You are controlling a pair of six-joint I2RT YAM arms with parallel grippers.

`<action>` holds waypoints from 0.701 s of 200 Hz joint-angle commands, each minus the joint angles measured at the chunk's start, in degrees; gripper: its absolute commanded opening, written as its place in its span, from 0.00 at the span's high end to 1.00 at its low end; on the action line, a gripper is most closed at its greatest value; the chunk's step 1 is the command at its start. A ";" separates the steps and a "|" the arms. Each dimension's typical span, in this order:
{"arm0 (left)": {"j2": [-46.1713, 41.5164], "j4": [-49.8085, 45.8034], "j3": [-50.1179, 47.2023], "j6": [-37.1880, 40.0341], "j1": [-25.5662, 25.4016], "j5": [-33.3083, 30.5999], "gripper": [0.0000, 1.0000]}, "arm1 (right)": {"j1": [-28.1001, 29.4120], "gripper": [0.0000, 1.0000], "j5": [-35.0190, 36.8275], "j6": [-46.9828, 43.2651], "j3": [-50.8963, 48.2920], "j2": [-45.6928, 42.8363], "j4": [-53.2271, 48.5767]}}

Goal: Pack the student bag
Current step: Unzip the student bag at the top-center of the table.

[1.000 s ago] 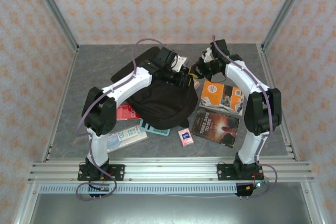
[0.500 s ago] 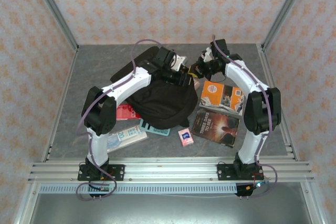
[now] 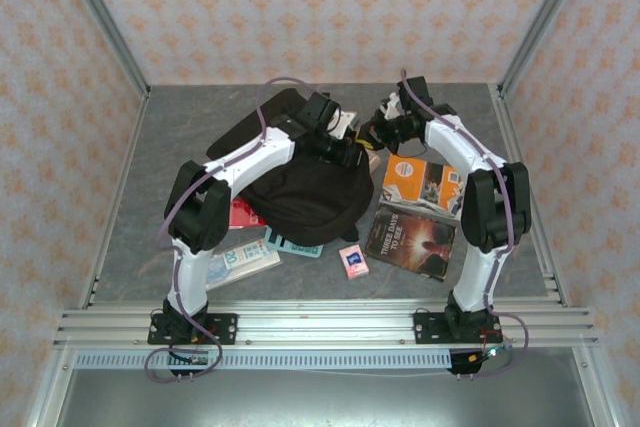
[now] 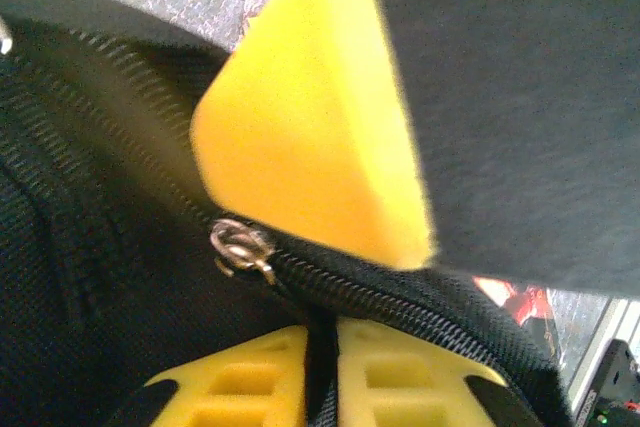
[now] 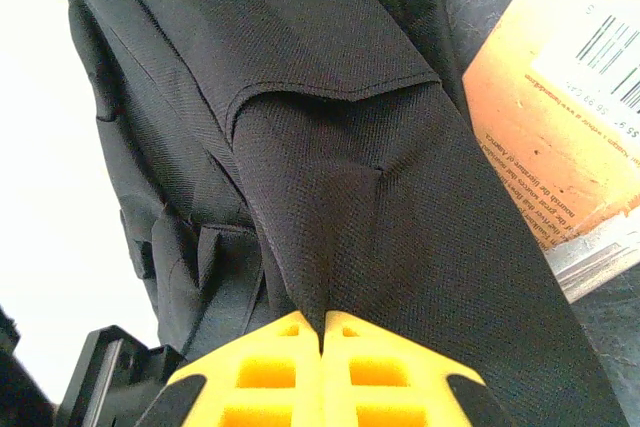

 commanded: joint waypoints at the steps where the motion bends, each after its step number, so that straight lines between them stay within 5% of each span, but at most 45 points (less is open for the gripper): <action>1: 0.17 -3.06 2.34 1.83 -0.02 -3.67 0.98 | 0.96 1.00 -0.98 1.22 0.80 -1.40 1.98; 85: -9.01 -6.38 -3.49 6.73 -0.69 -5.66 1.00 | 0.96 1.00 11.84 2.92 1.67 -1.56 -0.13; 140: -15.35 -6.85 -9.04 6.76 -2.04 -5.61 1.00 | 0.96 1.00 14.14 5.96 -0.31 -1.29 4.35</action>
